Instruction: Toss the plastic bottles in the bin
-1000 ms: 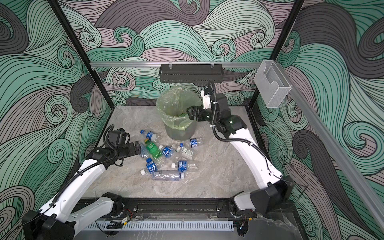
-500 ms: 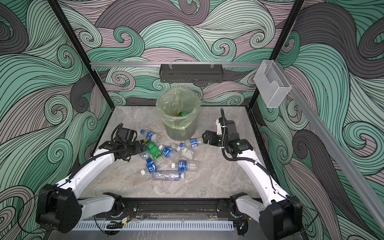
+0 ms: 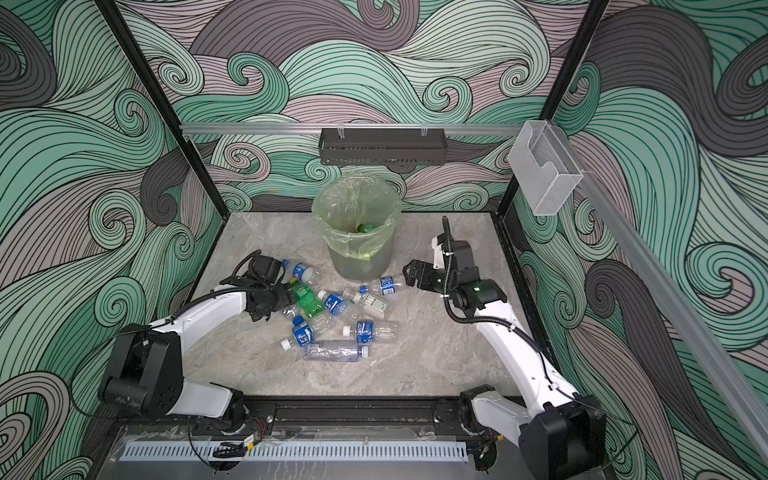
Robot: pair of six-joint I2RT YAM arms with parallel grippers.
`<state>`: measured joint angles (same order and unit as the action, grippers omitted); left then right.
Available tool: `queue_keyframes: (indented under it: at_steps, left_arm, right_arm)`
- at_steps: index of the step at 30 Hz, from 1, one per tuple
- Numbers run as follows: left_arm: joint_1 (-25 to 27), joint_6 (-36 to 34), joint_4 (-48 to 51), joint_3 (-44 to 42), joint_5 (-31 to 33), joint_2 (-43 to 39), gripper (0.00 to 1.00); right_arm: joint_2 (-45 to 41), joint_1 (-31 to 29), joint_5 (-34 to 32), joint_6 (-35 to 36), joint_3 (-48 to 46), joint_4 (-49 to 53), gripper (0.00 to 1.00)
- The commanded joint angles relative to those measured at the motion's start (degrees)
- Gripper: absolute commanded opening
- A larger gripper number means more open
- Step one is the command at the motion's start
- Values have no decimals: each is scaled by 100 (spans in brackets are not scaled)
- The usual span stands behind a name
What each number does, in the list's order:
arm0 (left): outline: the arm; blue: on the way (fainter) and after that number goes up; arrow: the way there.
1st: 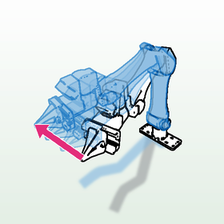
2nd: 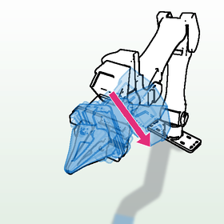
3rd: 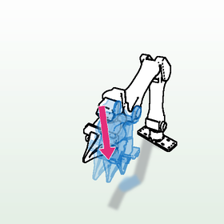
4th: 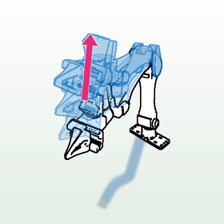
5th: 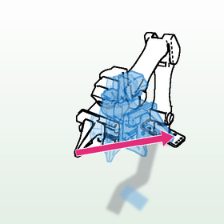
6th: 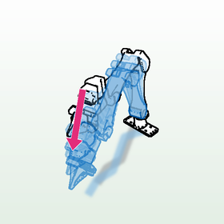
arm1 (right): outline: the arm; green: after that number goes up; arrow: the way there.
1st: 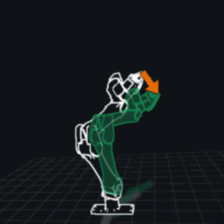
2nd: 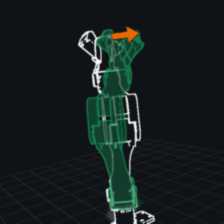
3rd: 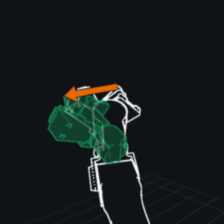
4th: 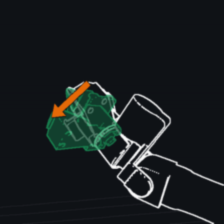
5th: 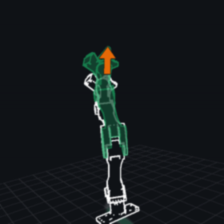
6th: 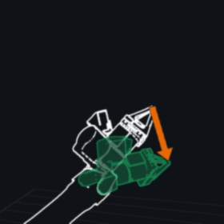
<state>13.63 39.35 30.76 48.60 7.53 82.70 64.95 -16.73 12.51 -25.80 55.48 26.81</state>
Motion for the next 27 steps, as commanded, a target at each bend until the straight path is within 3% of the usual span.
queue_keyframes:
  at_steps: [1, 7, 14, 27]
  left_arm:
    - [-49, 90, -134, 110, 89, 253, 89]
    - [-93, 20, -290, 29, 38, 446, 84]
    - [-181, -112, -332, -102, -89, 499, 68]
    - [-247, -287, -268, -475, -158, 89, 51]
  right_arm:
    - [8, 30, 56, -80, 9, -80, 94]
    - [56, 30, 58, -96, 7, -117, 94]
    - [156, 31, 101, -172, 5, -220, 93]
    - [219, 30, 90, -215, -38, -193, 92]
